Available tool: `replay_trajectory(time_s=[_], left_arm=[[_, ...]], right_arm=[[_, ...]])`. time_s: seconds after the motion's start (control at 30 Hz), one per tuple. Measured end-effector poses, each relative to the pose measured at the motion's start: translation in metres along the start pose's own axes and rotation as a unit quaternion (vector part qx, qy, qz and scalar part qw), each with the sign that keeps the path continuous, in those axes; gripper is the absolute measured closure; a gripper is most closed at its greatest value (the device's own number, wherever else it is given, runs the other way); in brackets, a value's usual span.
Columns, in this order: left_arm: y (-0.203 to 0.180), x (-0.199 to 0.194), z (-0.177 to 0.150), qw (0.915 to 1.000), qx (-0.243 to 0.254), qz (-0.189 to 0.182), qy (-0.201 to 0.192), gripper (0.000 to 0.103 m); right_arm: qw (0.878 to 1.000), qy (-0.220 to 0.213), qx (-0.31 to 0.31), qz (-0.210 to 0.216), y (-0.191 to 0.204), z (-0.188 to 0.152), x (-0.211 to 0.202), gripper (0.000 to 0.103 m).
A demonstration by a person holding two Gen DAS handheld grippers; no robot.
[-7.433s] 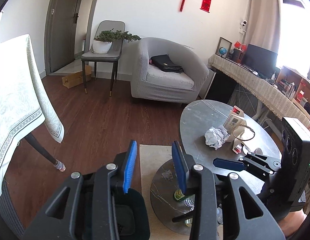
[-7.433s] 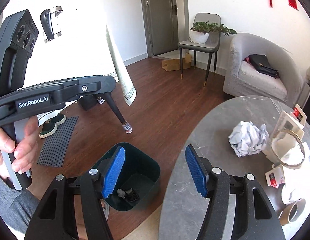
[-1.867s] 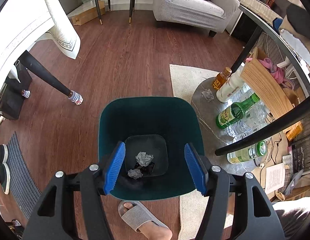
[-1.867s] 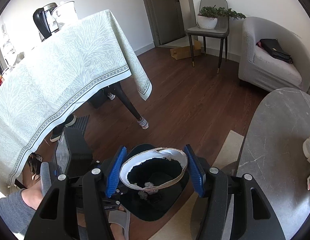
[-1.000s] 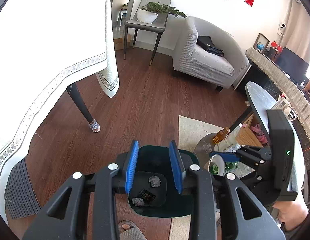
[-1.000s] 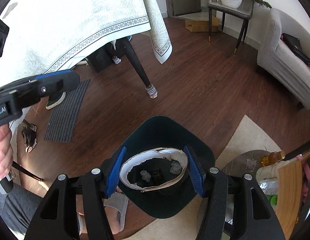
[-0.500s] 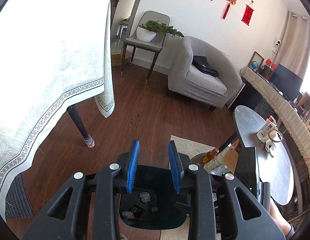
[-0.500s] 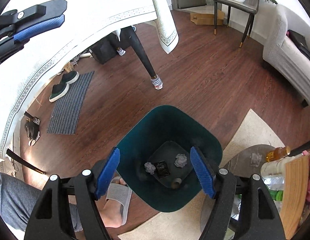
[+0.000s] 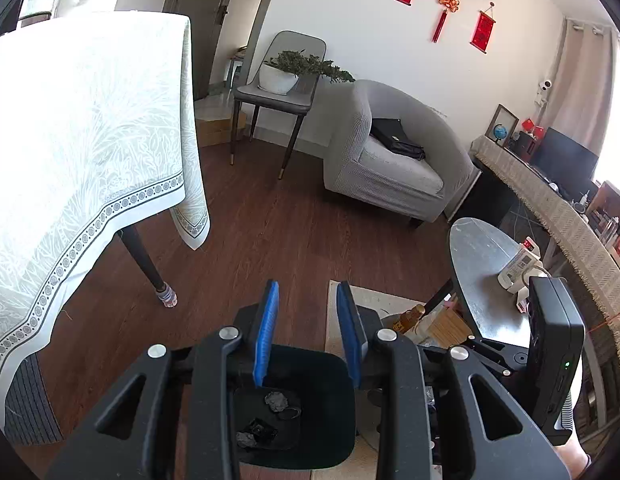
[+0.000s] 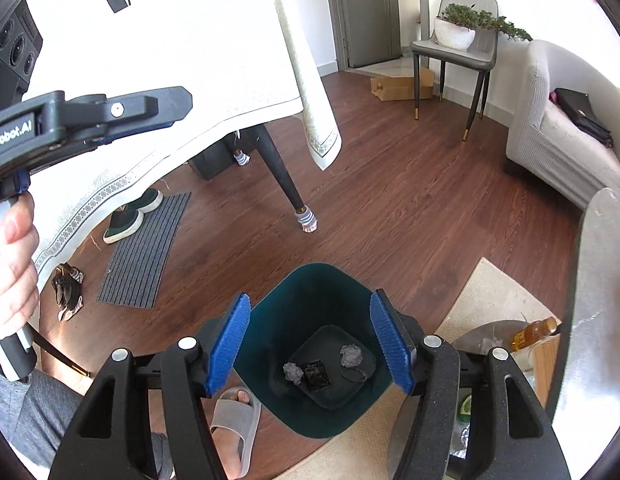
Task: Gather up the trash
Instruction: 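Move both open tools back over the table toward the remaining items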
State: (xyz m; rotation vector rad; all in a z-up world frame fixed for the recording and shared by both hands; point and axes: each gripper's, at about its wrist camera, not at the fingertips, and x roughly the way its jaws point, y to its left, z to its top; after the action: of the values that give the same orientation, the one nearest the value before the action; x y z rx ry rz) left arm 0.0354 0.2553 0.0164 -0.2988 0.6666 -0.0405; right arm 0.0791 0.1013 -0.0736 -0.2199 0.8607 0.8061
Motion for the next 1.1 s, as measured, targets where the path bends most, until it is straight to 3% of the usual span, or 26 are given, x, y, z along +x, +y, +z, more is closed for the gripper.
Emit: replay_trajectory(time_s=[0.33, 0.7, 0.9, 1.1], left_arm=[[-0.047, 0.015, -0.002, 0.9995, 0.022, -0.022, 0.004, 0.07], [-0.13, 0.038, -0.005, 0.9954, 0.041, -0.086, 0.002, 0.061], [-0.185, 0.051, -0.012, 0.9872, 0.079, -0.139, 0.005, 0.047], [-0.23, 0.07, -0.025, 0.9791, 0.114, -0.168, 0.015, 0.037]], right_arm=[[0.999, -0.03, -0.004, -0.026, -0.031, -0.014, -0.047, 0.046], [0.996, -0.052, 0.036, -0.068, -0.09, -0.053, -0.107, 0.046], [0.991, -0.058, 0.072, -0.095, -0.133, -0.081, -0.138, 0.046], [0.987, -0.066, 0.1, -0.111, -0.166, -0.105, -0.169, 0.046]])
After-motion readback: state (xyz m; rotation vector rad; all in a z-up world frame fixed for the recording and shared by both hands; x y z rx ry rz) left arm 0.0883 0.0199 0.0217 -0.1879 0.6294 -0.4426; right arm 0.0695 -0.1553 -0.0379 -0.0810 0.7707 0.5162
